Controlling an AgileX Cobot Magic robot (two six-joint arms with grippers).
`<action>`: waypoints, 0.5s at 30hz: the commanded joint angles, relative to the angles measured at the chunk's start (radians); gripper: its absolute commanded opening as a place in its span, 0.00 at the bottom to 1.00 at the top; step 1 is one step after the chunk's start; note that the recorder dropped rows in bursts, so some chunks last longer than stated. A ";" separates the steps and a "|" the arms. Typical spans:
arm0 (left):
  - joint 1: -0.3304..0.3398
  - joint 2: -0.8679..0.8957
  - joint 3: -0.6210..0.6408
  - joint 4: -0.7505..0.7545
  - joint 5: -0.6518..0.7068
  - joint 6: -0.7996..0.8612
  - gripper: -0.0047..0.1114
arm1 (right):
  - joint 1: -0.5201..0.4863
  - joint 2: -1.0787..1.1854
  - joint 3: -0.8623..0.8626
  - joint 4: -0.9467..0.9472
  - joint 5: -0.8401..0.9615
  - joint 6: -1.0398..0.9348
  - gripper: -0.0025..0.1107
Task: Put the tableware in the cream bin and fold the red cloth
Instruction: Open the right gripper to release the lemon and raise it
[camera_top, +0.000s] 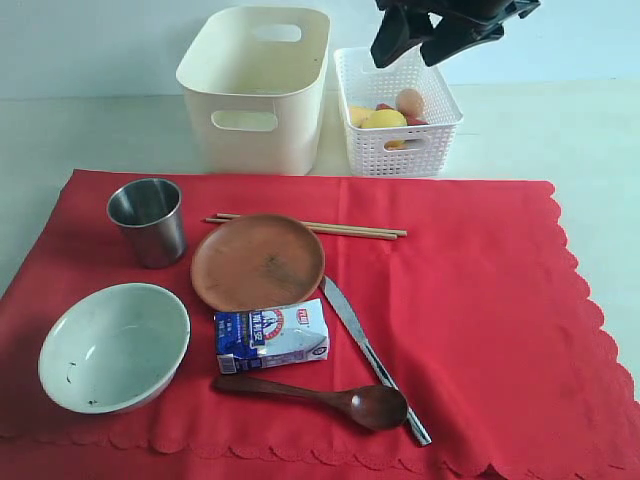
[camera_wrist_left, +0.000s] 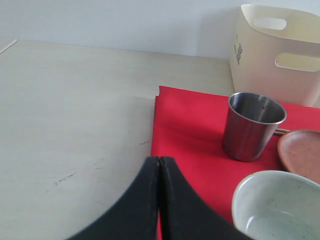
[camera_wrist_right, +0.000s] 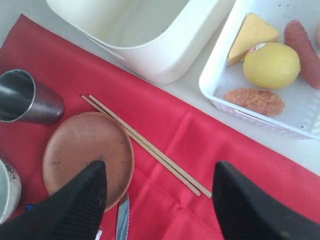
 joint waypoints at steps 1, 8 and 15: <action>0.004 -0.006 0.003 -0.005 -0.009 0.000 0.04 | -0.003 -0.049 -0.002 -0.003 0.022 0.005 0.54; 0.004 -0.006 0.003 -0.005 -0.009 0.000 0.04 | -0.003 -0.100 -0.002 -0.003 0.050 0.022 0.54; 0.004 -0.006 0.003 -0.005 -0.009 0.000 0.04 | -0.003 -0.149 -0.002 -0.003 0.070 0.026 0.54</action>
